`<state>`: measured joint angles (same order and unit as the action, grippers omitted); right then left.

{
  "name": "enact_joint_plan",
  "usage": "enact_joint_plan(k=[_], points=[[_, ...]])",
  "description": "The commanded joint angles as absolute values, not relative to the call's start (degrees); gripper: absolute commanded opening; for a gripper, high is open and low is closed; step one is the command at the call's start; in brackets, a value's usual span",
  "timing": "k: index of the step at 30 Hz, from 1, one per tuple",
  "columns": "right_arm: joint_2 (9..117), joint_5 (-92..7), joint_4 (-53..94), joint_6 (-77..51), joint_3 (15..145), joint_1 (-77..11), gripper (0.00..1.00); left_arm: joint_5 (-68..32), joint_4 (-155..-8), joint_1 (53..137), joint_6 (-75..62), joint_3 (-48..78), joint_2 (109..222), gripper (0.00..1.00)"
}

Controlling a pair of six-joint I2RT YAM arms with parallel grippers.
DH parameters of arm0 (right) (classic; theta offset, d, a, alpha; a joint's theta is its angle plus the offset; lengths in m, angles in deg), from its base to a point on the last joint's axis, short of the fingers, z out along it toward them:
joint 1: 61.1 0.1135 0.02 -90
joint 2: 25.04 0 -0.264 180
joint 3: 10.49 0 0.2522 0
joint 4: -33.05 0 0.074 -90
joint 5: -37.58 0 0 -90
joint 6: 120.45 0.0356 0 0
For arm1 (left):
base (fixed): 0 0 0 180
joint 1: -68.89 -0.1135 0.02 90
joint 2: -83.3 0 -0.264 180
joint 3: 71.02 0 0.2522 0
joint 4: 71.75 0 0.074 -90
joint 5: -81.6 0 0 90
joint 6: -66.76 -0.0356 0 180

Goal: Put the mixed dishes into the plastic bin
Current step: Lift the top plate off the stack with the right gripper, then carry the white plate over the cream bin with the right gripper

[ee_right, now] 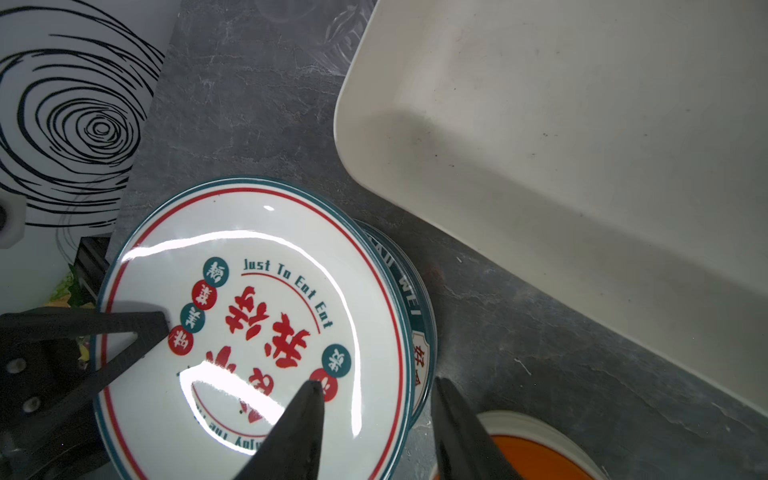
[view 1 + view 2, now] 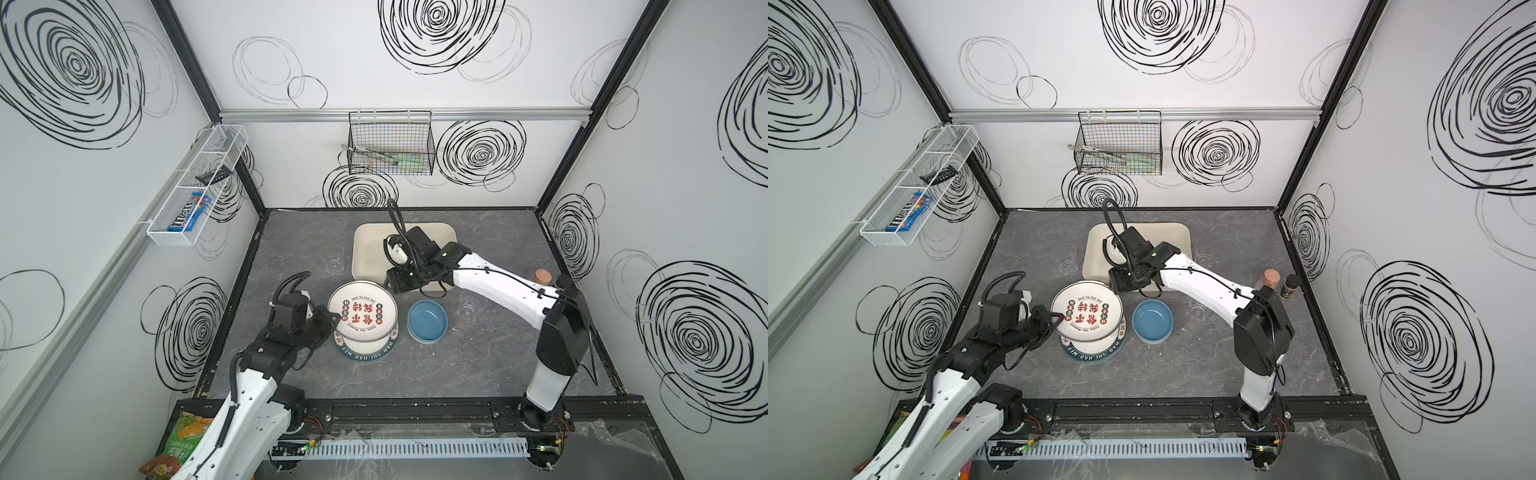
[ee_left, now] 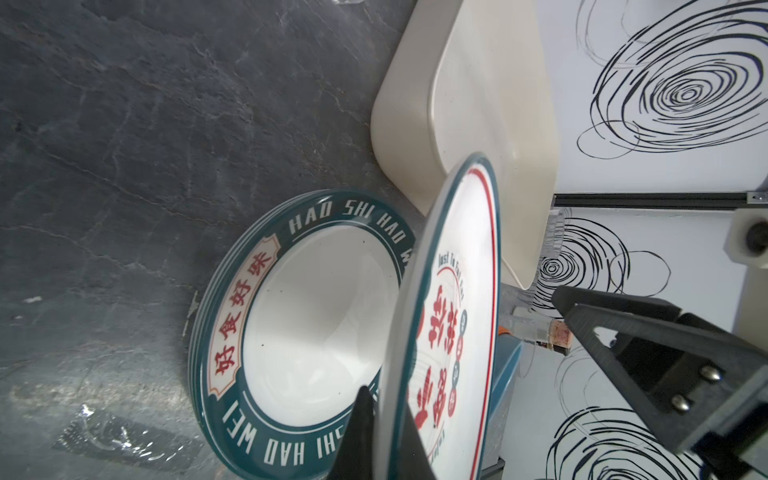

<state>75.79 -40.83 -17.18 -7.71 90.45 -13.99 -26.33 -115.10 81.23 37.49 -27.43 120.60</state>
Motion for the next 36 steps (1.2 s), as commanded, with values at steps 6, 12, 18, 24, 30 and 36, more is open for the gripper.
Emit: enact_joint_plan(k=[6, 12, 18, 24, 30, 36], points=[[66.5, -31.5, -7.7, -4.3, 81.6, -20.0, 0.51, -30.3, -104.0, 81.6, 38.1, -24.8, 121.0, 0.00], [62.9, -22.3, 0.9, -0.9, 74.8, -25.0, 0.54, -34.3, -90.2, 81.8, 44.2, -28.8, 121.5, 0.00], [61.3, -17.0, 6.1, 1.8, 71.5, -27.1, 0.53, -35.2, -85.0, 82.7, 45.5, -27.9, 124.5, 0.00], [61.6, -14.6, 8.0, 2.9, 70.8, -27.7, 0.49, -35.6, -81.0, 83.8, 46.7, -27.5, 127.0, 0.00], [62.4, -13.2, 9.0, 3.6, 71.0, -27.8, 0.33, -34.9, -79.5, 85.1, 47.0, -27.6, 128.7, 0.00], [62.8, -12.8, 10.0, 4.2, 70.8, -28.7, 0.11, -34.7, -78.7, 85.1, 46.9, -27.7, 129.4, 0.02]])
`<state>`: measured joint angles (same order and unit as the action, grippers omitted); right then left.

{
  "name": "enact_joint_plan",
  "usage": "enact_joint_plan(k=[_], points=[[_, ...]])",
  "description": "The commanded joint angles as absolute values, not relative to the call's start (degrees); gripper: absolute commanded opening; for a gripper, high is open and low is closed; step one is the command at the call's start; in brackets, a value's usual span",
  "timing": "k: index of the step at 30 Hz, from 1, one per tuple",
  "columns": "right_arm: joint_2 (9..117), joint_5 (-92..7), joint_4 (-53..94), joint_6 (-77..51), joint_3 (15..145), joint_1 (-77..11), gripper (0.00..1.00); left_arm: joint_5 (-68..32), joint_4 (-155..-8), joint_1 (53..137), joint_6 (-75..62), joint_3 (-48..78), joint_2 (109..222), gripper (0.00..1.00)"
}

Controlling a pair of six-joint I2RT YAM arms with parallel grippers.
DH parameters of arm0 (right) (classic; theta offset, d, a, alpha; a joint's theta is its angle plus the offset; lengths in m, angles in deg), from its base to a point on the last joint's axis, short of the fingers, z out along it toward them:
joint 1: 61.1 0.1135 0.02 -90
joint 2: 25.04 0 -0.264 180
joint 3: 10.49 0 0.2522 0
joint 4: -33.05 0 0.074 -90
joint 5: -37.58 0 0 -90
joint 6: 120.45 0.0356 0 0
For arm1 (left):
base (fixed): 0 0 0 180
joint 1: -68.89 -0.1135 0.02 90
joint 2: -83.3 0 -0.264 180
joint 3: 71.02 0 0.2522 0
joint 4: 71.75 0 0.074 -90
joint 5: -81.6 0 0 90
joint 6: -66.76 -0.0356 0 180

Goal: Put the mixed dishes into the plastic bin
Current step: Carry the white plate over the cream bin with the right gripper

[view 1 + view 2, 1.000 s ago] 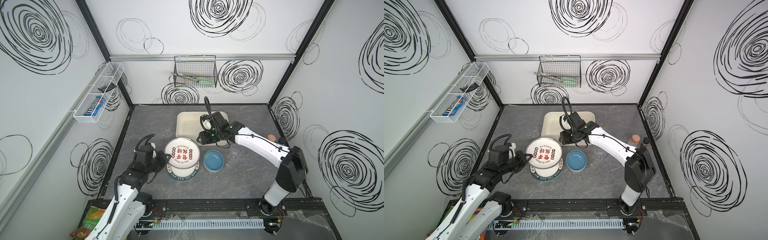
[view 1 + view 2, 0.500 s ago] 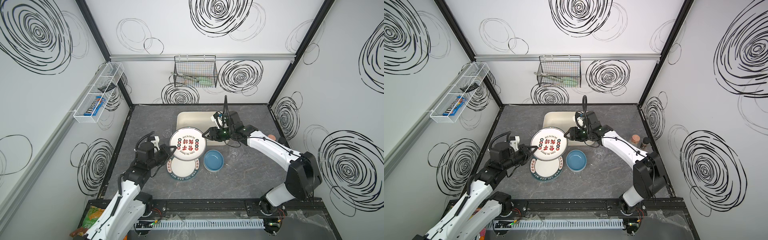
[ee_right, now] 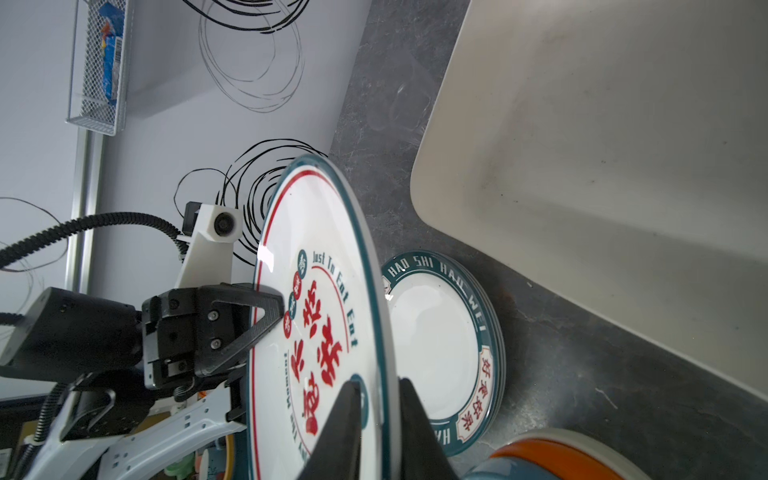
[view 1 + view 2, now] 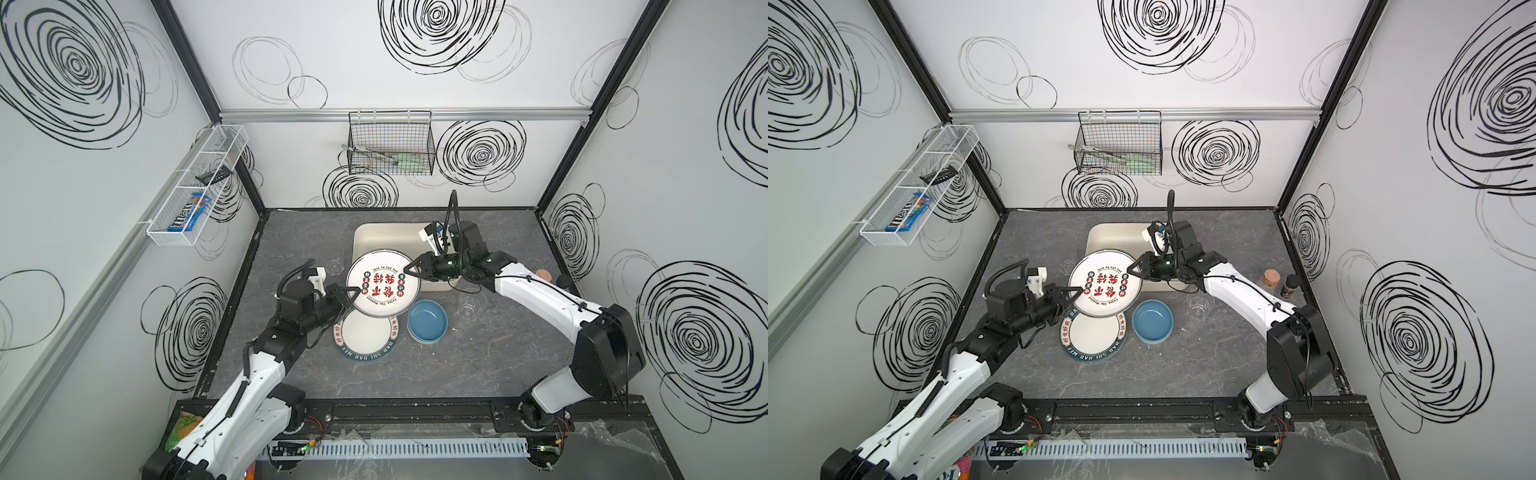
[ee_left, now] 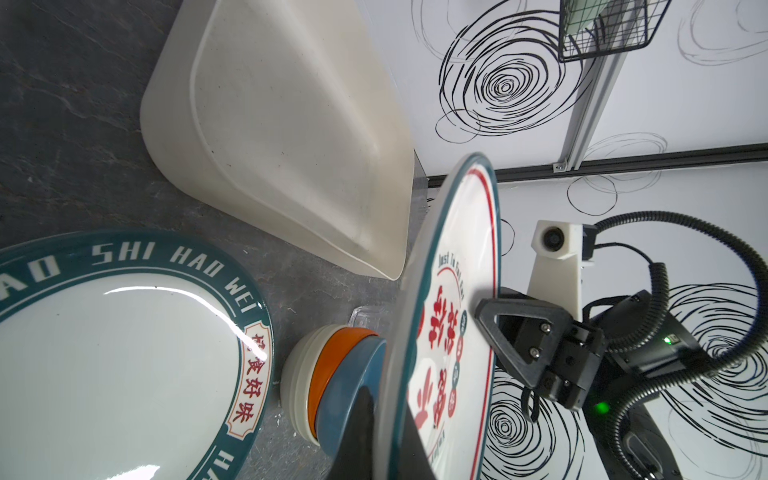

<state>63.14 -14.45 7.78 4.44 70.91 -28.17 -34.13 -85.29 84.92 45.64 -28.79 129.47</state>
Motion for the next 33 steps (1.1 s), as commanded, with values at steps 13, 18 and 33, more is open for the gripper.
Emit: enact_joint_plan(k=[13, 18, 33], points=[[66.8, -12.8, 10.7, 4.2, 74.6, -32.8, 0.01, -35.0, -82.1, 81.9, 46.5, -30.7, 126.3, 0.49], [70.9, -14.2, 10.8, 4.5, 77.8, -34.8, 0.01, -34.9, -86.7, 80.8, 44.6, -32.0, 124.1, 0.55], [91.2, -18.6, 11.4, 8.1, 93.8, -36.8, 0.01, -30.2, -98.9, 80.7, 38.8, -32.8, 119.9, 0.64]])
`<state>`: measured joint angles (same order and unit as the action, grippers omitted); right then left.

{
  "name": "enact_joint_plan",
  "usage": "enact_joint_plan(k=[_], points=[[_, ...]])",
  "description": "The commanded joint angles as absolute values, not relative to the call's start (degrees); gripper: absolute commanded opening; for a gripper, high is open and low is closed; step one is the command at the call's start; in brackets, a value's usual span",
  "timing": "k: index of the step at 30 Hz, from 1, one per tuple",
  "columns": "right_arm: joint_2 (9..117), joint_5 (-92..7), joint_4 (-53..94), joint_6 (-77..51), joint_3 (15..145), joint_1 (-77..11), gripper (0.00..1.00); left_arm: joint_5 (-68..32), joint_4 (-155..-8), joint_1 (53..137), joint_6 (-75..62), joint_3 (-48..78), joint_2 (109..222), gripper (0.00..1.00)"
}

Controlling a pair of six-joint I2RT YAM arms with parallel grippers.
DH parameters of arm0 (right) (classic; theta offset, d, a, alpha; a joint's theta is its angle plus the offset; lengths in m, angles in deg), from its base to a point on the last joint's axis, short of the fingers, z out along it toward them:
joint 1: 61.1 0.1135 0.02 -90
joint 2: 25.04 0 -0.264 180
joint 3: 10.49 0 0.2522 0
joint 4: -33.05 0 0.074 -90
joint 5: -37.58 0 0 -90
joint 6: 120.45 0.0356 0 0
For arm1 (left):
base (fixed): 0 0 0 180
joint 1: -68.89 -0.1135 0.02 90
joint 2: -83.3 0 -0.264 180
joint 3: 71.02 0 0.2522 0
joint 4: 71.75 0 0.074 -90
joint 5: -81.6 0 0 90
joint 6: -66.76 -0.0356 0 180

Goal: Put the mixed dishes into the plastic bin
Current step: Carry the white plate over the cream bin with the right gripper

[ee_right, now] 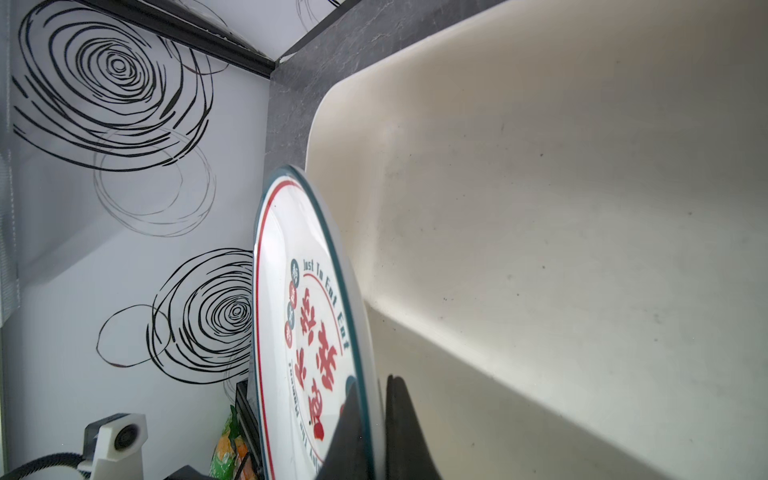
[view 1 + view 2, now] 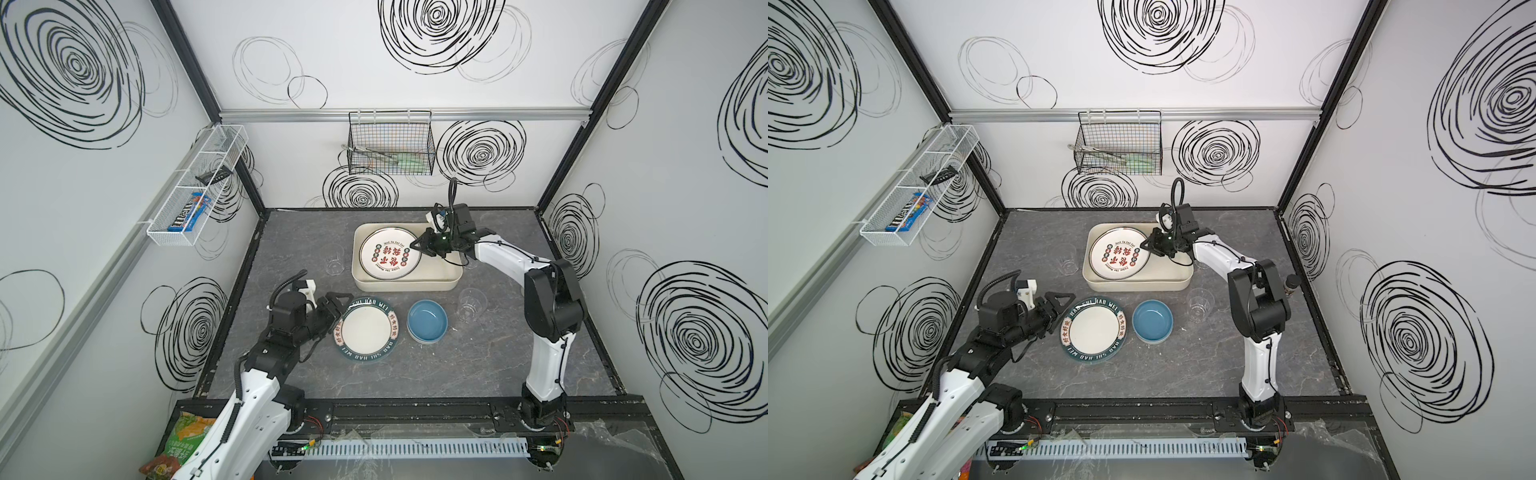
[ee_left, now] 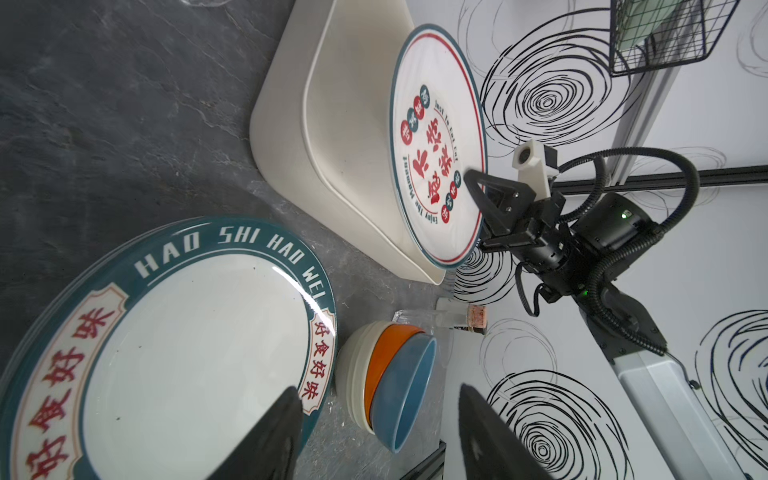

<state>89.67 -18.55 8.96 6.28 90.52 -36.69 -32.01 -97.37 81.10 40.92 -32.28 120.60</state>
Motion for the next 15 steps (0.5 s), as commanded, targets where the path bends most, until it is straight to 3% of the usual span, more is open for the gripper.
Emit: enact_joint_plan(k=[1, 15], points=[[92.5, -18.9, 11.4, 8.3, 94.6, -36.8, 0.01, -30.0, -99.4, 80.8, 38.7, -33.0, 119.8, 0.64], [102.8, -19.6, 12.6, 9.5, 100.0, -36.8, 0.01, -29.3, -100.2, 80.2, 38.4, -35.0, 119.7, 0.65]])
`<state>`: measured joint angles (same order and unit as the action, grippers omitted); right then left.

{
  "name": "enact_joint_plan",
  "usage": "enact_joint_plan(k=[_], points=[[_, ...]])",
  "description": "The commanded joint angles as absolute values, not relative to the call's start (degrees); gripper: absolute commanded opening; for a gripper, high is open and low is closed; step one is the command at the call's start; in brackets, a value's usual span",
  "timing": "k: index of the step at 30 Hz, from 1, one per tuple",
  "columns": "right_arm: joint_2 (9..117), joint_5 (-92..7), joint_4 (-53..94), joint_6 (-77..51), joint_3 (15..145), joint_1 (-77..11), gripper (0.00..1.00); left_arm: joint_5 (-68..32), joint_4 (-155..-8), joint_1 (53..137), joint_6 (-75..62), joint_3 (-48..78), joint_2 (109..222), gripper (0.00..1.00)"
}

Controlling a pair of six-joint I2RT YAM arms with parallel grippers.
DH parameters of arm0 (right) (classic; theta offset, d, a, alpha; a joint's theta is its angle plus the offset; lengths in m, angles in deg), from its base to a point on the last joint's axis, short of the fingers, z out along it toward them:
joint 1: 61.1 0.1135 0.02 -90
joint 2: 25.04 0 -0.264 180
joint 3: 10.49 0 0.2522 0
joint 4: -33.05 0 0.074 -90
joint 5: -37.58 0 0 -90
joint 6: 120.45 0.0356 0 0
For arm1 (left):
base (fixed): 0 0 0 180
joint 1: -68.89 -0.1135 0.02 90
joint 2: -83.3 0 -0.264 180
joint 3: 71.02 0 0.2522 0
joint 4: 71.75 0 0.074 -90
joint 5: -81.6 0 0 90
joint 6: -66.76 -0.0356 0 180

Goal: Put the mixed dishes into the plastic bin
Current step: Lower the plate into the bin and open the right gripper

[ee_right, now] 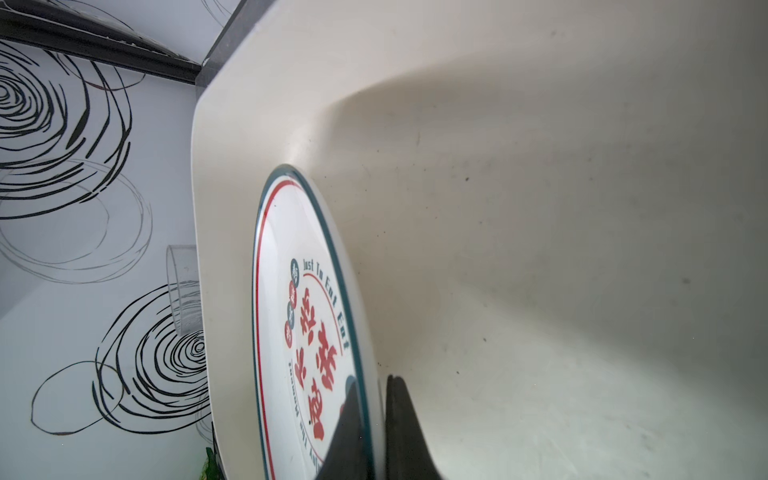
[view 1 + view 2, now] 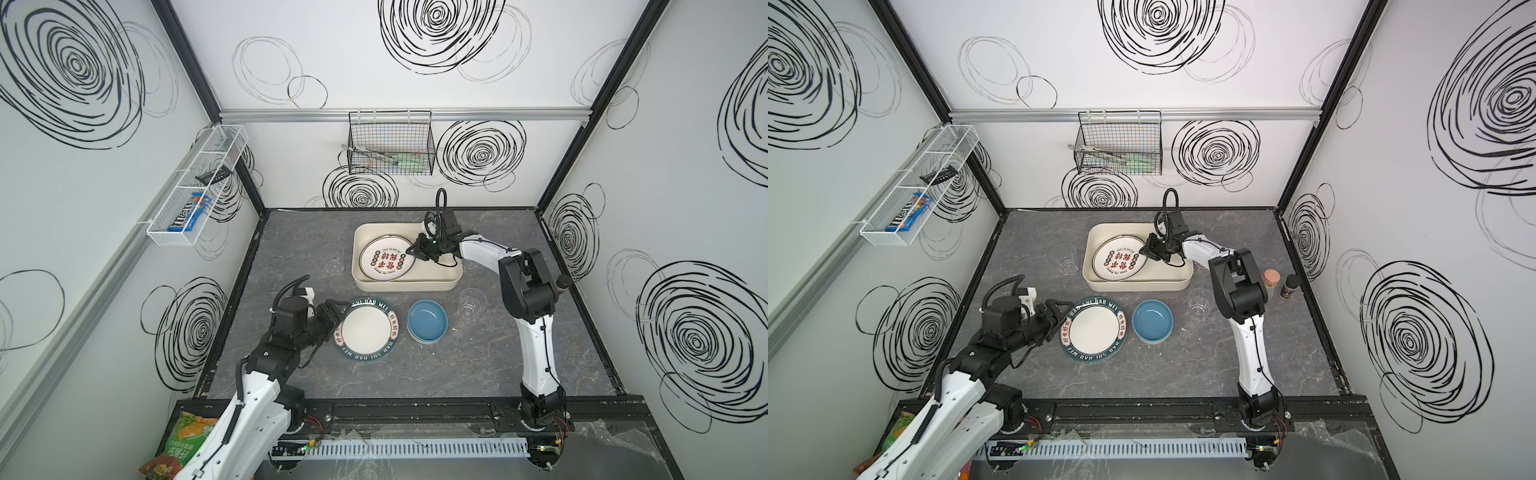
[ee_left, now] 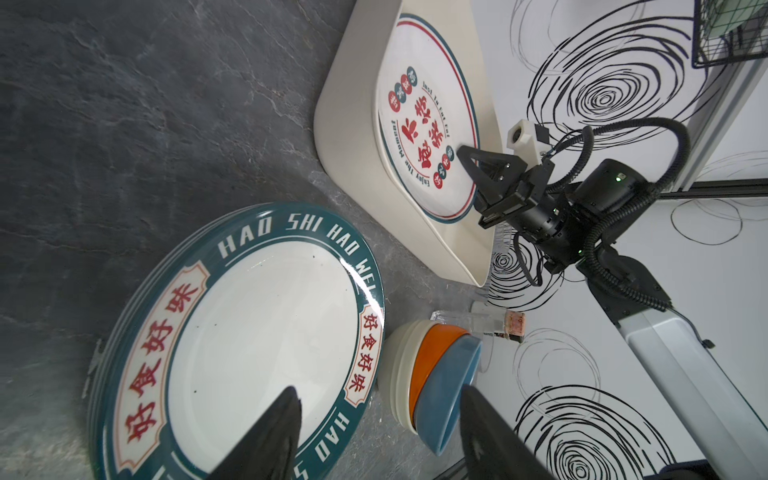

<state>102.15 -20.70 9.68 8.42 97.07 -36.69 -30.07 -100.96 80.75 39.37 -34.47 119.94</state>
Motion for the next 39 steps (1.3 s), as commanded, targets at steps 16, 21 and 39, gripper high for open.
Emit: enact_joint_plan(k=[16, 21, 39], points=[[107.3, -19.5, 13.3, 10.1, 101.7, -36.8, 0.07, -28.8, -100.2, 79.8, 38.2, -36.2, 119.9, 0.64], [107.7, -20.9, 11.8, 10.1, 101.6, -36.9, 0.25, -28.7, -100.3, 79.7, 38.4, -36.5, 119.7, 0.65], [99.1, -29.8, -1.4, 3.1, 102.9, -38.8, 0.48, -26.9, -103.5, 79.2, 37.7, -35.9, 119.1, 0.66]])
